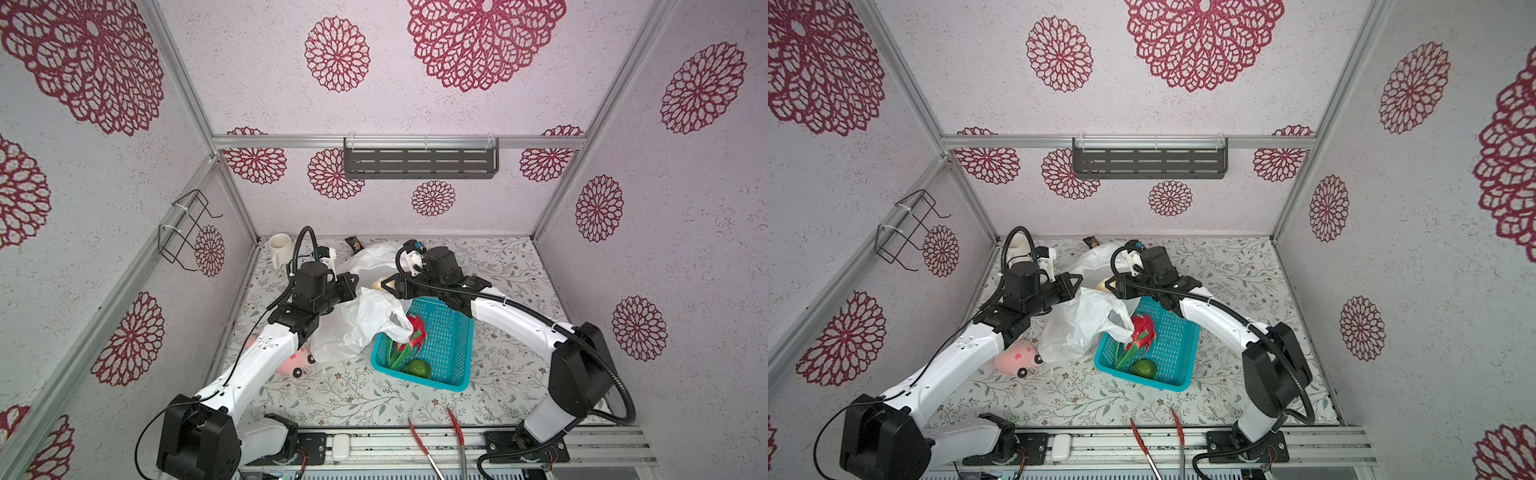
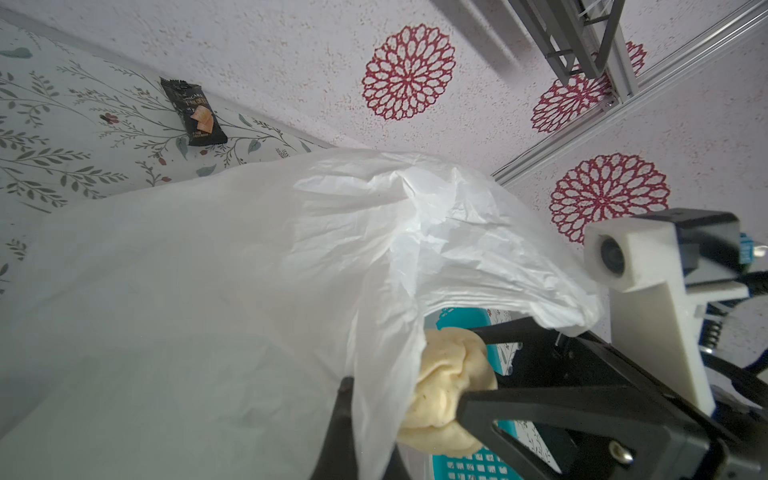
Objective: Place the fruits into the plastic bag
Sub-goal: 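Carry the pale yellow fruit into the bag and open the right gripper, then withdraw the right gripper and lower it toward the red dragon fruit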
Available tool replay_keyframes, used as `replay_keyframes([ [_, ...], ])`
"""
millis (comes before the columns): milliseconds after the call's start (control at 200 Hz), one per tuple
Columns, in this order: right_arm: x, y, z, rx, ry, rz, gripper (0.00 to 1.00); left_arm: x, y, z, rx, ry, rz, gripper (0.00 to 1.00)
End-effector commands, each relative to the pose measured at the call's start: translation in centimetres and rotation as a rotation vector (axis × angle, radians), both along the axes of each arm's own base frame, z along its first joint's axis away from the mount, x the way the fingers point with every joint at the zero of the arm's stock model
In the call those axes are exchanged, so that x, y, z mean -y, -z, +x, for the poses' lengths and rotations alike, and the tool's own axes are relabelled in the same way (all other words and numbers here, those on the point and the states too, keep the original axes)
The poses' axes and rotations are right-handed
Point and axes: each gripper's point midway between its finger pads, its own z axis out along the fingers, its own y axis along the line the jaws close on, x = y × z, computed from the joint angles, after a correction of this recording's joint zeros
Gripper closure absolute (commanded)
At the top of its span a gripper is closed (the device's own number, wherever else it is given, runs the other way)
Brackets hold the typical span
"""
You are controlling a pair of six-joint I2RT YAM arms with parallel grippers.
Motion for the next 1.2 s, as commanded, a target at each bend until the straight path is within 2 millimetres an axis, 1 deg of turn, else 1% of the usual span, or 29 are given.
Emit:
replay_keyframes([
  [0, -2.1, -0.9, 0.2, 0.043, -0.050, 0.006, 0.54, 0.1, -1.6, 0.0, 0.039, -0.005, -0.007, 1.00],
  [90, -2.9, 0.3, 0.6, 0.020, -0.057, -0.026, 0.52, -0.4, -1.9, -0.1, 0.047, -0.031, 0.002, 1.00],
  [145, -3.2, 0.8, 0.7, 0.010, -0.066, -0.034, 0.49, -0.8, -2.1, -0.2, 0.056, -0.047, 0.007, 1.00],
  [200, -3.4, 1.0, 0.8, 0.002, -0.072, -0.036, 0.41, -1.0, -2.3, -0.3, 0.065, -0.055, 0.013, 1.00],
  [270, -3.5, 0.9, 0.7, 0.003, -0.076, -0.034, 0.29, -1.3, -2.4, -0.5, 0.071, -0.062, 0.026, 1.00],
  [320, -3.4, 0.7, 0.7, 0.009, -0.074, -0.034, 0.24, -1.4, -2.4, -0.5, 0.071, -0.064, 0.031, 1.00],
  [460, -2.7, -0.5, 0.4, 0.042, -0.063, -0.032, 0.15, -1.5, -2.0, -0.4, 0.063, -0.069, 0.039, 1.00],
  [520, -2.4, -1.0, 0.2, 0.057, -0.060, -0.030, 0.13, -1.4, -1.9, -0.3, 0.063, -0.068, 0.040, 1.00],
  [655, -1.7, -2.4, -0.3, 0.084, -0.067, -0.021, 0.11, -1.1, -1.8, 0.0, 0.054, -0.060, 0.036, 1.00],
  [786, -0.9, -4.9, -1.5, 0.128, -0.087, 0.017, 0.12, -1.0, -1.8, 0.2, 0.053, -0.059, 0.033, 1.00],
  [876, 0.2, -6.5, -1.9, 0.160, -0.069, 0.035, 0.11, -1.0, -1.6, 0.2, 0.047, -0.058, 0.031, 1.00],
  [996, 2.7, -7.8, -1.8, 0.191, -0.002, 0.028, 0.11, -0.9, -1.3, 0.3, 0.040, -0.056, 0.029, 1.00],
  [1101, 5.6, -8.0, -1.6, 0.199, 0.082, 0.007, 0.10, -0.8, -1.0, 0.4, 0.036, -0.057, 0.028, 1.00],
  [1196, 9.1, -7.5, -1.3, 0.193, 0.203, -0.015, 0.08, -0.8, -0.9, 0.5, 0.036, -0.057, 0.026, 1.00],
])
